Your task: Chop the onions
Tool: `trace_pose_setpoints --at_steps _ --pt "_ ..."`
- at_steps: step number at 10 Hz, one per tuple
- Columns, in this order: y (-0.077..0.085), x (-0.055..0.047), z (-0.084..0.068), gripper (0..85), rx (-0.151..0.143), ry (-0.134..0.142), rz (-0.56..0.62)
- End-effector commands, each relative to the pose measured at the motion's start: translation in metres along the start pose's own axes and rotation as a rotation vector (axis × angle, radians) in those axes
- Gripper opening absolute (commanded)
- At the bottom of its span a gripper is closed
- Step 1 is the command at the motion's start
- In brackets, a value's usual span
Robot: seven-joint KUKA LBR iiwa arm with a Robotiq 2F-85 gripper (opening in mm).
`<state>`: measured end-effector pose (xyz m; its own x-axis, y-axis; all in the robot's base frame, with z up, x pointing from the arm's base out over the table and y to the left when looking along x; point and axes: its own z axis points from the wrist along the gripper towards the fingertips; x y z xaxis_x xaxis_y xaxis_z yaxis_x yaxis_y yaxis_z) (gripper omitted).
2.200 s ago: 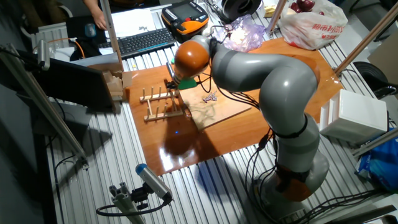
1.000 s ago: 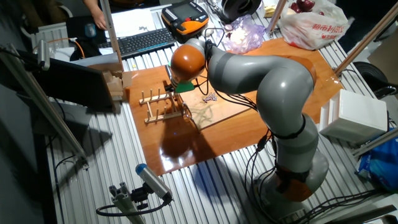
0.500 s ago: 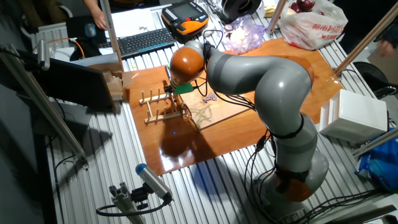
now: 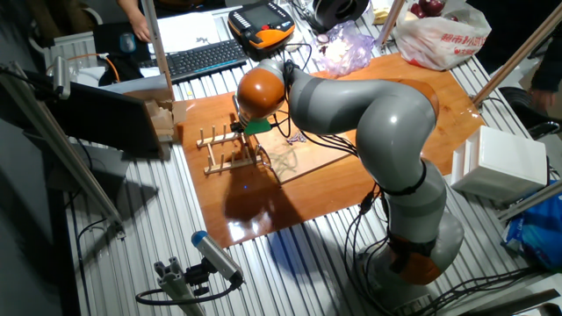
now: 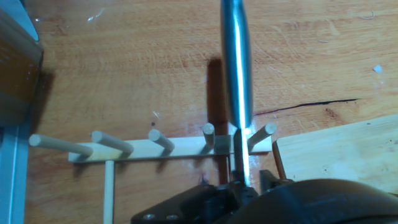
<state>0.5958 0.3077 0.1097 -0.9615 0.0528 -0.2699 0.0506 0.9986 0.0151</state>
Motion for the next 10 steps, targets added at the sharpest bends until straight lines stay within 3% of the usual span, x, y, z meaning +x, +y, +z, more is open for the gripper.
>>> trace_pose_setpoints --at_steps 1,6,7,8,10 --pt "0.0003 0.0009 0.0011 34.0 0.002 -0.001 0.001" --pt "0.0013 0.0029 -0.0005 34.0 0.005 0.012 0.004" --pt "0.001 0.0023 -0.0006 34.0 0.023 0.01 -0.009" --pt "0.0013 0.0022 -0.0009 34.0 0.041 0.017 -0.018" --pt "0.0013 0.0024 -0.0015 34.0 0.031 0.043 -0.019"
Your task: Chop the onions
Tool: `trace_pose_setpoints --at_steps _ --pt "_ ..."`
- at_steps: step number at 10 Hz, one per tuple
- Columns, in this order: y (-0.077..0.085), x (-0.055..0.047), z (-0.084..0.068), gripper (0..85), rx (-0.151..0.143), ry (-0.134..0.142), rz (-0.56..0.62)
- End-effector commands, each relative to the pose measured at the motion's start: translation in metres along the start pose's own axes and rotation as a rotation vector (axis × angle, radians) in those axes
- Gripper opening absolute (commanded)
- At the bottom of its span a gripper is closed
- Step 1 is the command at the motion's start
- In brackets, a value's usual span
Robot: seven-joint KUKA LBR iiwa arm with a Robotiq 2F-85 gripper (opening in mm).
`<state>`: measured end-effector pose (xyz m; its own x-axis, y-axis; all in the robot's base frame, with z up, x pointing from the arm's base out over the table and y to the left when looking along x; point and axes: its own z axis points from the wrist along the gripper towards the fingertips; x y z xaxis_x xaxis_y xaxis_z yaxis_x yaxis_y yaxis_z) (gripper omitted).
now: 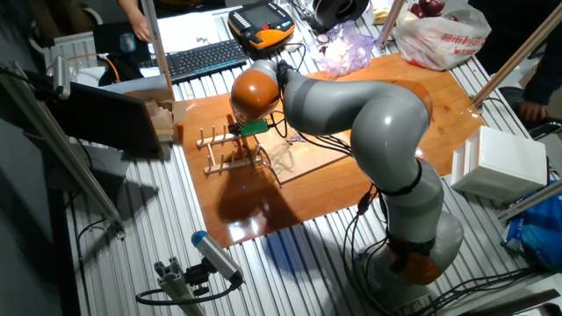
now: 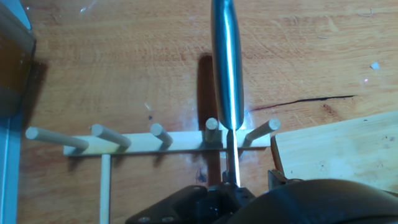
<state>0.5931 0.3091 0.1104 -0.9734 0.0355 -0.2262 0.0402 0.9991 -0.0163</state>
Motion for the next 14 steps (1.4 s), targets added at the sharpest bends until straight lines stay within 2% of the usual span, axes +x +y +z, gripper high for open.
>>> trace_pose_setpoints --at_steps 1,2,3,5,10,11,12,14 --pt "0.0 -0.0001 0.0001 34.0 -0.03 0.013 0.008" --pt "-0.0001 -0.0002 0.0005 34.0 -0.04 0.019 0.01" --pt "-0.0001 -0.0002 0.0009 51.0 -0.04 0.018 0.008" --pt "0.0002 0.0 0.0014 51.0 -0.029 0.018 0.005" --pt "-0.0003 -0.0005 0.004 51.0 -0.031 0.012 0.011" --pt "-0.0003 -0.0004 0.0041 51.0 -0.03 0.041 0.021" --pt "-0.0003 -0.0004 0.0041 68.0 -0.031 0.052 0.019" --pt "-0.0002 -0.0005 0.004 68.0 -0.042 0.076 0.016"
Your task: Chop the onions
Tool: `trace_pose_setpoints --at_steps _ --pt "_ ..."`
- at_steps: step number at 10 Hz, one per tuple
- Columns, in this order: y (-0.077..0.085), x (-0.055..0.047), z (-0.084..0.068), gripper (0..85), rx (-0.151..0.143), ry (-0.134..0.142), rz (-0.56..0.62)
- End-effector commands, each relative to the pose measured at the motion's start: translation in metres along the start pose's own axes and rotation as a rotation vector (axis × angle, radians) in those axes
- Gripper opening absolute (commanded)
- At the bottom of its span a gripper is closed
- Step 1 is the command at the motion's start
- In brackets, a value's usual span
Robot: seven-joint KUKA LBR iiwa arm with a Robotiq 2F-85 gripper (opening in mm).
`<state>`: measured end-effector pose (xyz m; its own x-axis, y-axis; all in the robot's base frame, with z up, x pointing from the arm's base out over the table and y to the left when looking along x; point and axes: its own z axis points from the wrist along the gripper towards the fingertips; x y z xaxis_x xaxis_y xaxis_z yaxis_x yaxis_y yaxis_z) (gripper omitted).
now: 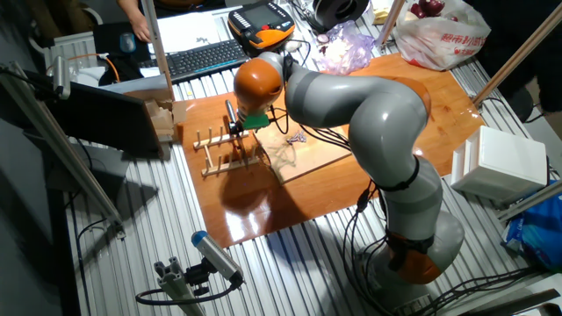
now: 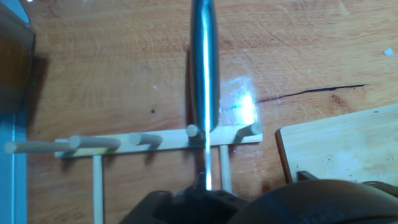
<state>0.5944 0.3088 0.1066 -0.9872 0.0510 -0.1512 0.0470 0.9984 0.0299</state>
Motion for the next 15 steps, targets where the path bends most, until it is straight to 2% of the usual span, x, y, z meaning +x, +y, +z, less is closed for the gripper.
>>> trace_pose_setpoints --at_steps 1,6,7,8,9,10,13,14,15 --pt "0.0 0.0 0.0 68.0 -0.01 0.004 0.001" --pt "0.001 0.0 -0.005 68.0 -0.01 -0.005 0.001" --pt "0.0 0.001 -0.01 68.0 -0.016 0.002 0.005" --pt "-0.001 0.0 -0.021 68.0 -0.012 0.017 0.004" --pt "-0.003 -0.001 -0.033 68.0 -0.02 0.036 0.01" --pt "-0.005 -0.001 -0.045 68.0 -0.027 0.042 0.014" --pt "-0.014 -0.002 -0.074 17.0 -0.022 0.054 -0.028" --pt "-0.018 -0.003 -0.081 0.0 -0.042 0.063 -0.049" --pt "-0.022 -0.005 -0.086 0.0 -0.042 0.066 -0.066"
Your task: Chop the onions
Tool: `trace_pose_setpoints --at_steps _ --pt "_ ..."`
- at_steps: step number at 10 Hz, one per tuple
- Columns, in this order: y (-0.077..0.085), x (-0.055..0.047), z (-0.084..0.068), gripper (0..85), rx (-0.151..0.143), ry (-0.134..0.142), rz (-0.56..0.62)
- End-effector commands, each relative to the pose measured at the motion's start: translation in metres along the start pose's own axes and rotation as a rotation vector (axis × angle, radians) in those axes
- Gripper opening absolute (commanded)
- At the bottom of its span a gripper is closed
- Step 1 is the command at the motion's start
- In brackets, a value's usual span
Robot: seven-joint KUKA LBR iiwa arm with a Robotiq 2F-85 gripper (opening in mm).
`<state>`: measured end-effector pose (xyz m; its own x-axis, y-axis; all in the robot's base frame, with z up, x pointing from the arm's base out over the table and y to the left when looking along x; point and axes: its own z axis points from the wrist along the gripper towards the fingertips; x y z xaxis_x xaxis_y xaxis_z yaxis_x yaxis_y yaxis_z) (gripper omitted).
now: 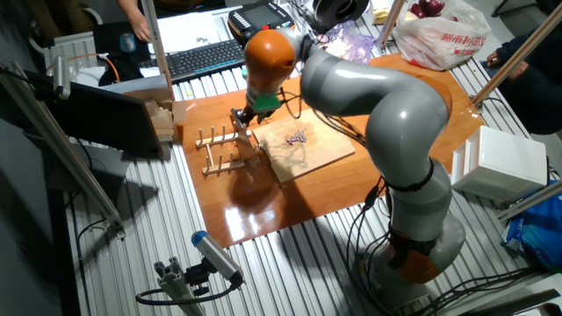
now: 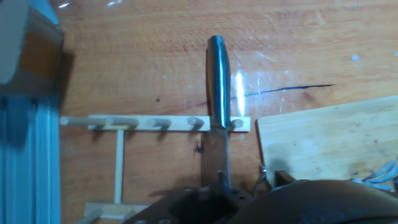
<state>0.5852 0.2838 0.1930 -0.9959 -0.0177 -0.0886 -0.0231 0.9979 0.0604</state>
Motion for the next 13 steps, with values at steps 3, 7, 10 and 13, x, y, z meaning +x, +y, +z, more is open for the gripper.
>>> trace_pose_setpoints --at_steps 3,7,10,13 --pt "-0.0096 -0.0039 -0.0118 0.0 -0.001 0.009 -0.005" --pt "-0.0108 -0.0052 -0.012 0.0 -0.022 0.007 0.001" --pt "-0.0096 -0.0041 -0.0115 0.0 -0.015 0.009 0.004" --pt "-0.0097 -0.0039 -0.0119 0.0 -0.018 0.01 0.006"
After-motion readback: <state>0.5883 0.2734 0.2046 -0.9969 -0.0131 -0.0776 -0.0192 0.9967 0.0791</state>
